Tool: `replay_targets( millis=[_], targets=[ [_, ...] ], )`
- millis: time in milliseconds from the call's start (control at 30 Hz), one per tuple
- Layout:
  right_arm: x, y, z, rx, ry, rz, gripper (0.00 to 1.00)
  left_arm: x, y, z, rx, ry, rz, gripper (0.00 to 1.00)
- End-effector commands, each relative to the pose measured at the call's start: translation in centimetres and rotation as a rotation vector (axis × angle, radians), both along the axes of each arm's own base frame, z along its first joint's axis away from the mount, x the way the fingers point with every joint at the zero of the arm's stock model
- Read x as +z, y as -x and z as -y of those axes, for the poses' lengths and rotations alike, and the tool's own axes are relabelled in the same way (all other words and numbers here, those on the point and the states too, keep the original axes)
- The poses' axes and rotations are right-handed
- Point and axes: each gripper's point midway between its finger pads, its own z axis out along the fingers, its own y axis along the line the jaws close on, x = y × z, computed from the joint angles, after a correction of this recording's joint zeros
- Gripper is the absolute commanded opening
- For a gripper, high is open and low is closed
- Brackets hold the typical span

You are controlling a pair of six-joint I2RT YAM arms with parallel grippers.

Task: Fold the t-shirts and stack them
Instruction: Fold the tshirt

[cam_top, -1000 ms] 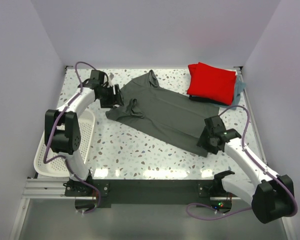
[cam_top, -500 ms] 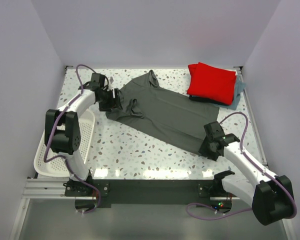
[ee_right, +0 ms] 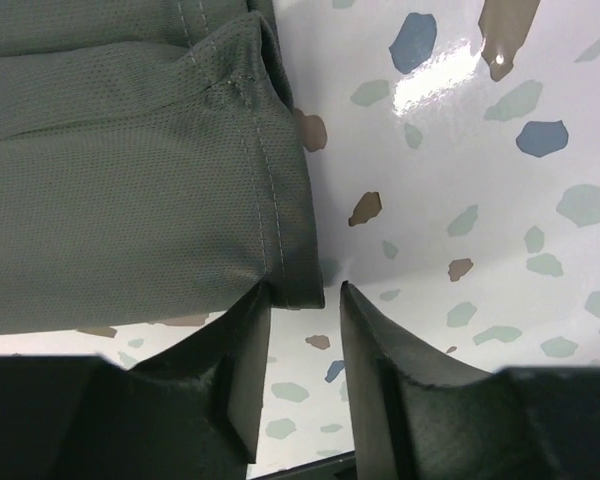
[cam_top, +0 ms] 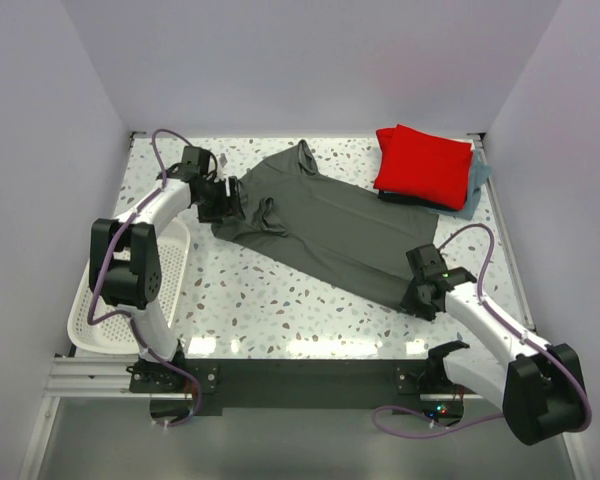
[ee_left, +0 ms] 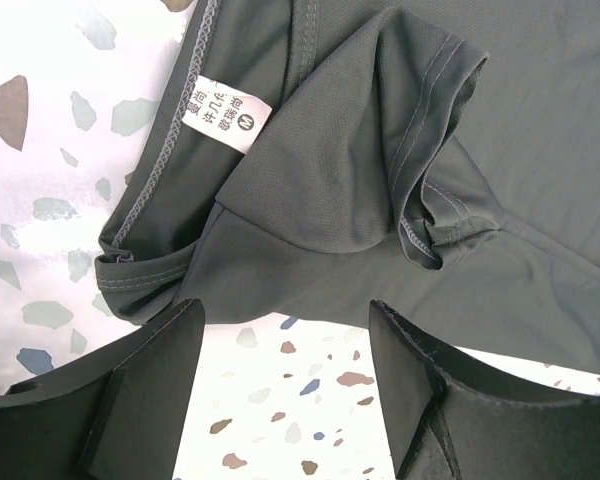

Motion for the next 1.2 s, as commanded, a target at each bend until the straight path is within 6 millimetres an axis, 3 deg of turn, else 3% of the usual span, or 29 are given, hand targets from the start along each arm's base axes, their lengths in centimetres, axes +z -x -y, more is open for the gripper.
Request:
replay_targets(
  millis=[0, 200, 333, 433, 1000, 1100, 1167],
  targets=[
    [0.2, -1.2, 0.5, -0.029, 0.038, 0.034, 0.35, 1.5, -0.8, -0.3, -0.020, 0.000, 0.064, 0.72],
    [-0.2, -1.3, 0.5, -0.031, 0.043, 0.014, 0.23, 1.1, -0.2, -0.7, -0.017, -0.015, 0.064, 0.72],
    [-0.1, -1.0, 0.6, -0.036, 0.049, 0.006, 0.07, 0.3, 0.3, -0.9, -0.012, -0.026, 0.053, 0.73],
    [0.0, -0.8, 0.9, -0.047, 0.056, 0.006, 0.01, -0.1, 0.2, -1.1, -0.007, -0.036, 0.047, 0.73],
    [0.3, 0.0, 1.2, -0.059, 0.056, 0.004, 0.00, -2.9, -2.1, -0.2, -0.013, -0.013, -0.004, 0.72],
    [0.3, -0.1, 1.1, -0.059, 0.055, 0.007, 0.00, -3.0, -2.3, -0.1, -0.017, -0.012, -0.006, 0.66],
    [0.3, 0.0, 1.1, -0.058, 0.056, 0.006, 0.00, -3.2, -2.1, 0.0, -0.022, -0.007, -0.011, 0.56]
  ],
)
